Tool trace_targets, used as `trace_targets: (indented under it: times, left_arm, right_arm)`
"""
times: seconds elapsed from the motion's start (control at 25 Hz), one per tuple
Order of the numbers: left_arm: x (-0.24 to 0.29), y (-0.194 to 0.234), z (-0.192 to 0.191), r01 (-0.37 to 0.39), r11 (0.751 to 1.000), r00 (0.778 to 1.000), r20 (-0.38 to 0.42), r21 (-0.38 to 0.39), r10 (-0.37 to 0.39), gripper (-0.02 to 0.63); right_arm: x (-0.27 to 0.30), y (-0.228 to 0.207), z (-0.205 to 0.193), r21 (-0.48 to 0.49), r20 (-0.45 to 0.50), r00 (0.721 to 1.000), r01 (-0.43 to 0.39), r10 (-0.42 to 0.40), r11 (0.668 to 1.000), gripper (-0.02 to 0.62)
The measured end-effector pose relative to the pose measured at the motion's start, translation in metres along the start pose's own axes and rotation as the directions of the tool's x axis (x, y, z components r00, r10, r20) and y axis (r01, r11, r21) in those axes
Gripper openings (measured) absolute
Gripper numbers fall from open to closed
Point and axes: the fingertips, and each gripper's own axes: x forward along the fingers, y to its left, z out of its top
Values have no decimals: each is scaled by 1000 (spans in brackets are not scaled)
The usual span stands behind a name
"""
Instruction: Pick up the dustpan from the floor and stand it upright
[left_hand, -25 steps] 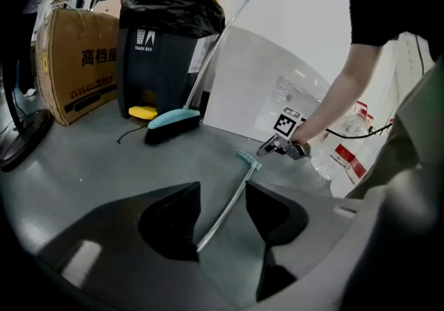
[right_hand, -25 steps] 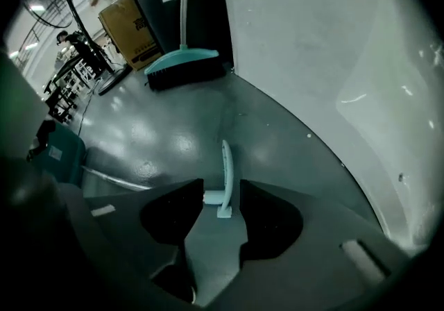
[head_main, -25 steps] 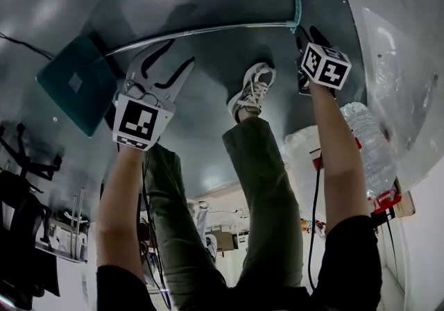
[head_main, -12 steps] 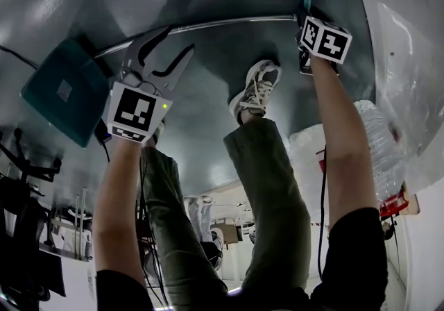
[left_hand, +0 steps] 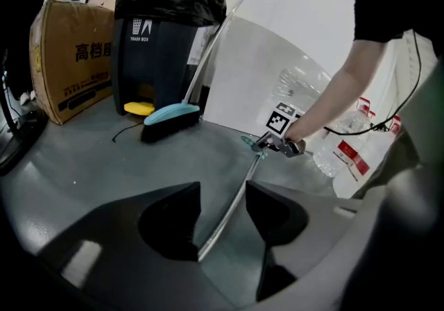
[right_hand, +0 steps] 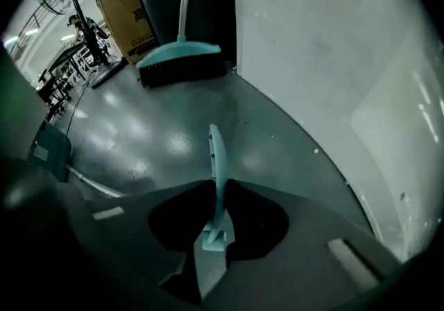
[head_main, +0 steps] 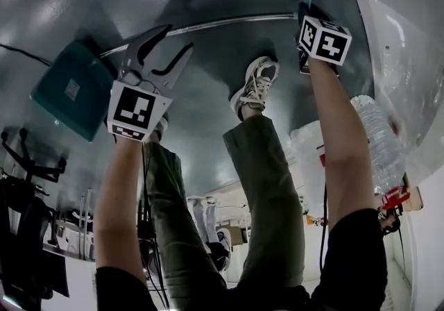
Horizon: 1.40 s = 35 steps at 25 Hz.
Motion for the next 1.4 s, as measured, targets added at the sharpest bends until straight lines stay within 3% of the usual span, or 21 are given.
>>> trace_targets:
  times: [0.28, 0.48, 0.76, 1.04, 1.4]
  left_arm:
    - [-46, -7, 31, -21, 1000, 999, 35, -12, 22, 222]
    - [-98, -8, 51, -33, 999, 998, 56, -22, 35, 222]
    - [-185, 6, 83, -110, 993, 986, 124, -46, 115, 222]
    - [-257, 16, 108, -200, 968, 958, 179, -153, 226, 222]
    - [-299, -12, 160, -195, 962, 936, 257, -190, 240, 222]
  right_arm:
    - [-74, 16, 57, -24, 123, 991, 49, -46, 999, 58]
    - [-140, 31, 88, -59, 159, 984, 88, -78, 994, 60]
    - [-236, 39, 148, -122, 245, 959, 179, -145, 976, 60]
    - [-316, 49, 215, -202, 330, 927, 252, -177, 946, 61]
    - [-399, 37, 270, -303, 389, 891, 364, -234, 881, 63]
